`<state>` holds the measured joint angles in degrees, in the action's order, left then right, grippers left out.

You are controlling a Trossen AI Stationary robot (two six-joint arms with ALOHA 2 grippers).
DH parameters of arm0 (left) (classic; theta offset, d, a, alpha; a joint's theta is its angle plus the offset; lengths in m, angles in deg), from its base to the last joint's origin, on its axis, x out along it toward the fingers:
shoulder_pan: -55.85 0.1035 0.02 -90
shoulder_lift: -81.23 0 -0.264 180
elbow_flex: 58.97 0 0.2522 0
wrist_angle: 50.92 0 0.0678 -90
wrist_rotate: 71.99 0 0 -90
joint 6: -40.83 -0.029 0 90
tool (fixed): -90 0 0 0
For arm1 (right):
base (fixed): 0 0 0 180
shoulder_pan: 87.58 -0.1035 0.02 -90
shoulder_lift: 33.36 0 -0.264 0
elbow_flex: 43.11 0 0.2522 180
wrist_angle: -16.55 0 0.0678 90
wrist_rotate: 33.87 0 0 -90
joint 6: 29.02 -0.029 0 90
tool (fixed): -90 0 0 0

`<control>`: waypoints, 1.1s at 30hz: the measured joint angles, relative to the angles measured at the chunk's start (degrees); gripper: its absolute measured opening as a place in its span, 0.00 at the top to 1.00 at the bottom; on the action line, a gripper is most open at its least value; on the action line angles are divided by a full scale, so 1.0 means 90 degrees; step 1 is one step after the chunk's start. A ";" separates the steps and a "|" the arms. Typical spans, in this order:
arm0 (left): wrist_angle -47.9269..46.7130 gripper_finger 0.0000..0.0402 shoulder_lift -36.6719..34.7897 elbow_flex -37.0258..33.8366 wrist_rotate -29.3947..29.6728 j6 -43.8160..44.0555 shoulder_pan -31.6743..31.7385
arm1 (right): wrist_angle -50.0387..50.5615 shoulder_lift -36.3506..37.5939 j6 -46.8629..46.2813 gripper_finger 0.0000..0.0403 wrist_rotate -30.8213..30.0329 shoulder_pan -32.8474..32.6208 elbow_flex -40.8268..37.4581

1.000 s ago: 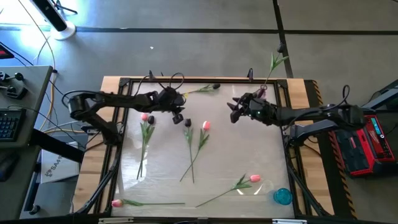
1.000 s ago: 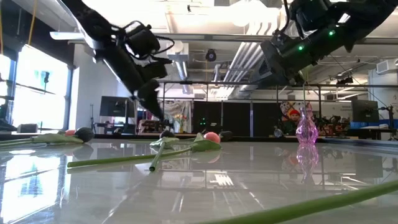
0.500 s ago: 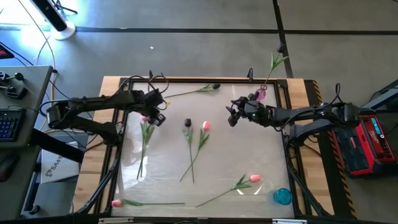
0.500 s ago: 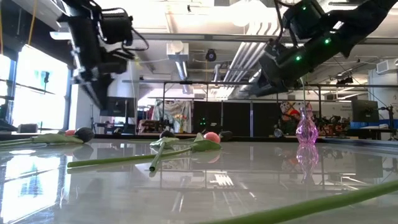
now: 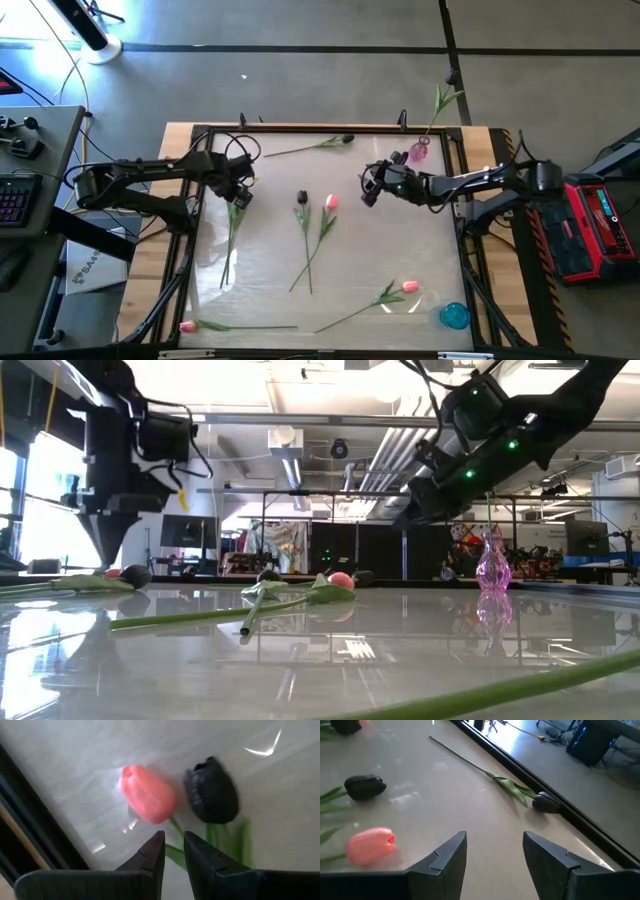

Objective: Sort flowers into vase by color
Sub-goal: Put the middle left pink flower into the purple vase

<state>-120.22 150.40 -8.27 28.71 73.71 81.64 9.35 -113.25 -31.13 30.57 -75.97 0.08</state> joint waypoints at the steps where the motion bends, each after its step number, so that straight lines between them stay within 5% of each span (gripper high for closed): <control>1: 0.0026 0.85 0.0000 -0.0067 0.0000 0.0008 0.0029 | -0.0033 -0.0024 0.0083 0.54 -0.0002 0.0000 0.0000; 12: 0.1468 0.85 -0.0002 -0.0670 -0.0326 -0.0215 0.0352 | -0.0343 -0.0083 0.0156 0.54 -0.0012 0.0262 0.0000; 27: 0.1625 0.85 0.0552 -0.0672 0.0037 -0.0160 0.0397 | 0.0249 -0.0083 -0.0383 0.54 0.0177 0.0289 -0.0002; 33: 0.1626 0.96 0.0617 -0.0667 0.0115 -0.0162 0.0397 | 0.0307 -0.0083 -0.0383 0.54 0.0177 0.0289 -0.0001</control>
<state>-105.58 155.95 -14.27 29.75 72.25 85.21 12.11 -114.00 -34.58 32.16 -73.36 0.06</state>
